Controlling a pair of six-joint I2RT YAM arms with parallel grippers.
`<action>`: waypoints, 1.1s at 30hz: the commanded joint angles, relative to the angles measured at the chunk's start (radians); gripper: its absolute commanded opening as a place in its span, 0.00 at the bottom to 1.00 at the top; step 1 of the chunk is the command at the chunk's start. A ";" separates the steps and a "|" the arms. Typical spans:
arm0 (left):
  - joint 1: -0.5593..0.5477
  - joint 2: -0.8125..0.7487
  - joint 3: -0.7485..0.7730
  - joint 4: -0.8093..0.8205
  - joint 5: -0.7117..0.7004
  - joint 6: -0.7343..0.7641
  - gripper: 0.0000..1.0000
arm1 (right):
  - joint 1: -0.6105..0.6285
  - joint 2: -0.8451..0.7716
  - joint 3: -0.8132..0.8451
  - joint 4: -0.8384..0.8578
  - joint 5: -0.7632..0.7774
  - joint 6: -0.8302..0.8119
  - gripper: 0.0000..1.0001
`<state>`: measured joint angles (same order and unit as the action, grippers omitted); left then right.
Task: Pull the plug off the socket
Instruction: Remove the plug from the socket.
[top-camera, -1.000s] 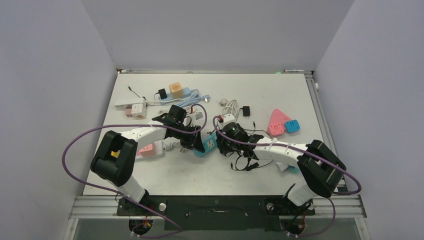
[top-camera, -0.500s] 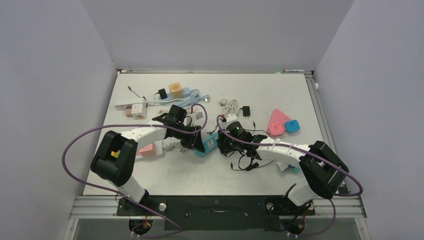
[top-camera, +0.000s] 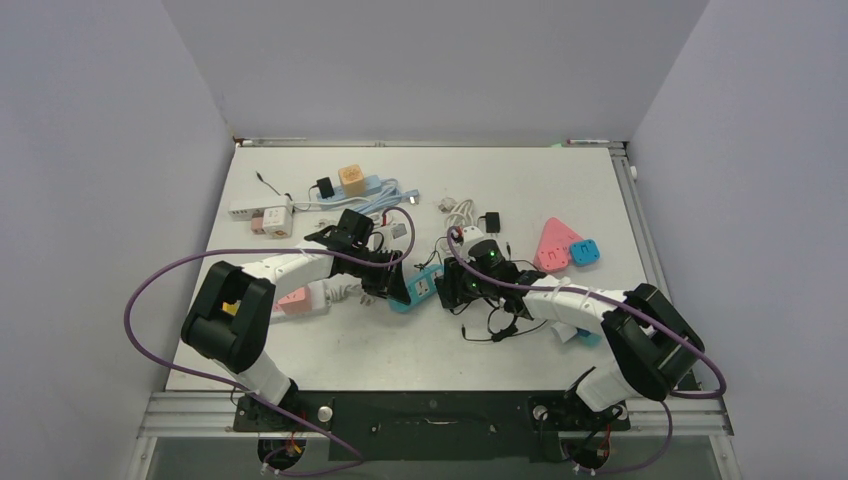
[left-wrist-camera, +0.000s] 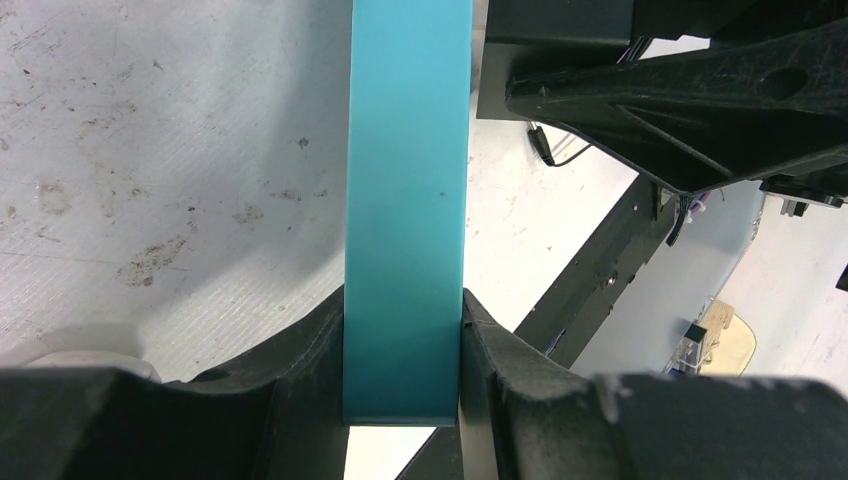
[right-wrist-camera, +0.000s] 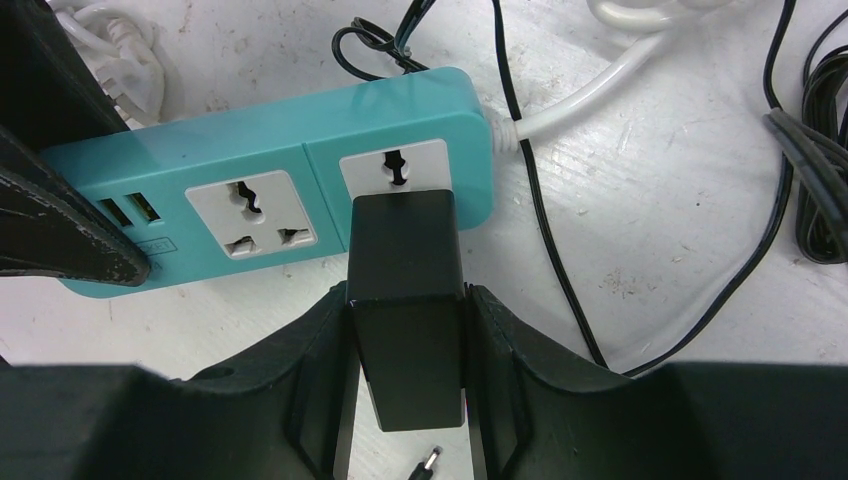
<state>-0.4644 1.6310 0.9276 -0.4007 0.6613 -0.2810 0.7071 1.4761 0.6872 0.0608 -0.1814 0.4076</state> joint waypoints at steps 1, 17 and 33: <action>0.017 0.006 0.014 -0.063 -0.104 -0.012 0.00 | -0.036 -0.028 -0.029 -0.020 0.022 0.016 0.05; 0.017 0.009 0.017 -0.072 -0.113 -0.012 0.00 | -0.049 -0.060 -0.031 -0.021 -0.003 0.029 0.05; 0.017 0.012 0.020 -0.080 -0.127 -0.010 0.00 | -0.049 -0.090 -0.026 -0.038 -0.004 0.029 0.05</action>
<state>-0.4656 1.6310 0.9287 -0.4122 0.6685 -0.2810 0.6861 1.4517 0.6685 0.0631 -0.2298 0.4080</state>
